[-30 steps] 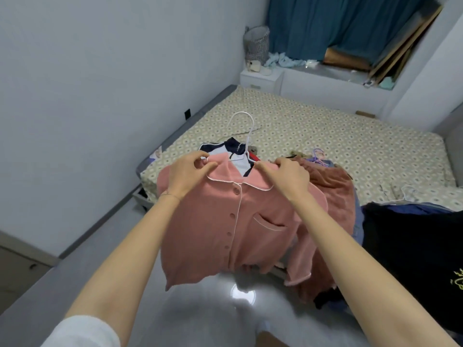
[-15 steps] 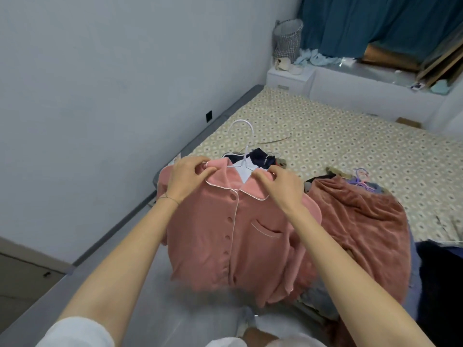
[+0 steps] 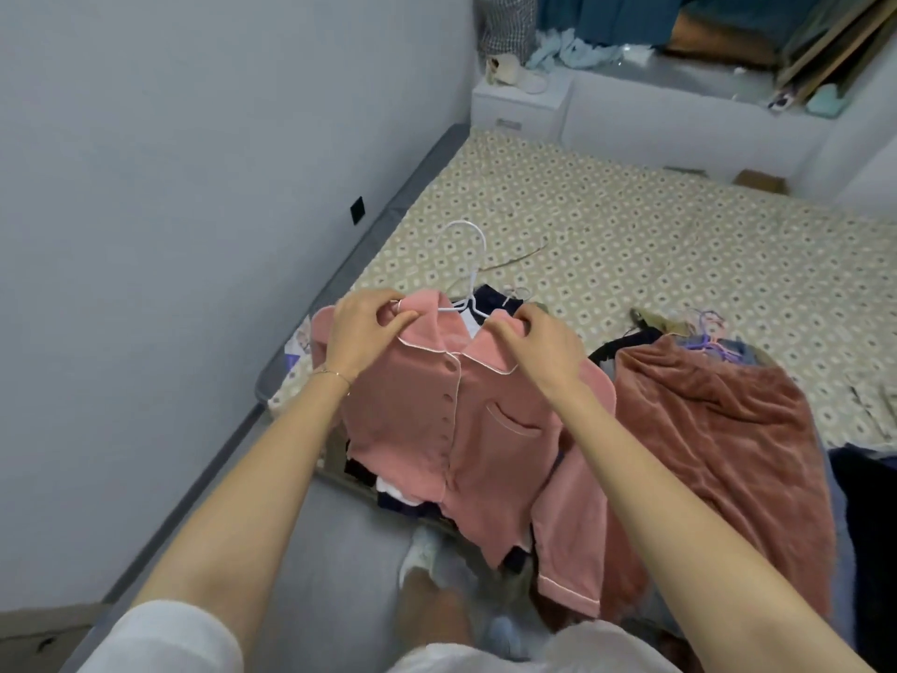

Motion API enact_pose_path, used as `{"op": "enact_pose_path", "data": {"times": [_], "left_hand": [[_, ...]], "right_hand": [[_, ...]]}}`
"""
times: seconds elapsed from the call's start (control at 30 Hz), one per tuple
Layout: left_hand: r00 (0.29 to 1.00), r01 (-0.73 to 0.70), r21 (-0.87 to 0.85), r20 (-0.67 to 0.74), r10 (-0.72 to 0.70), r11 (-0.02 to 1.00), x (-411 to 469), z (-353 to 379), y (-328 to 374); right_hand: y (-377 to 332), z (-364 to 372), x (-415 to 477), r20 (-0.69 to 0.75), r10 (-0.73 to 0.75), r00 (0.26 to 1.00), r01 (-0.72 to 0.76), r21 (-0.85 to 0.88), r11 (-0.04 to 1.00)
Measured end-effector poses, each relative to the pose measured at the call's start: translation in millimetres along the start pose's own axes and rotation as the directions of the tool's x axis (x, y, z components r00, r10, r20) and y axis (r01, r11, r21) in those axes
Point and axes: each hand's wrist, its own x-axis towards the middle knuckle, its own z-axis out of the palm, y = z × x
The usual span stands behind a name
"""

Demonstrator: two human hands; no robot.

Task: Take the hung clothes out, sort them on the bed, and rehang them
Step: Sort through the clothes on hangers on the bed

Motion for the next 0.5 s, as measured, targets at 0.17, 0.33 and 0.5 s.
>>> {"op": "enact_pose_path", "data": {"times": [0.17, 0.33, 0.5], "left_hand": [[0.985, 0.034, -0.077, 0.169, -0.020, 0.996, 88, 57, -49], [0.963, 0.008, -0.090, 0.268, 0.016, 0.996, 162, 120, -90], [0.937, 0.012, -0.099, 0.349, 0.023, 0.995, 204, 200, -136]], "right_hand": [[11, 55, 84, -0.028, 0.083, 0.996, -0.084, -0.034, 0.996], [34, 110, 153, -0.055, 0.155, 0.986, -0.159, -0.099, 0.982], [75, 169, 204, -0.003, 0.258, 0.966, -0.257, -0.114, 0.960]]}}
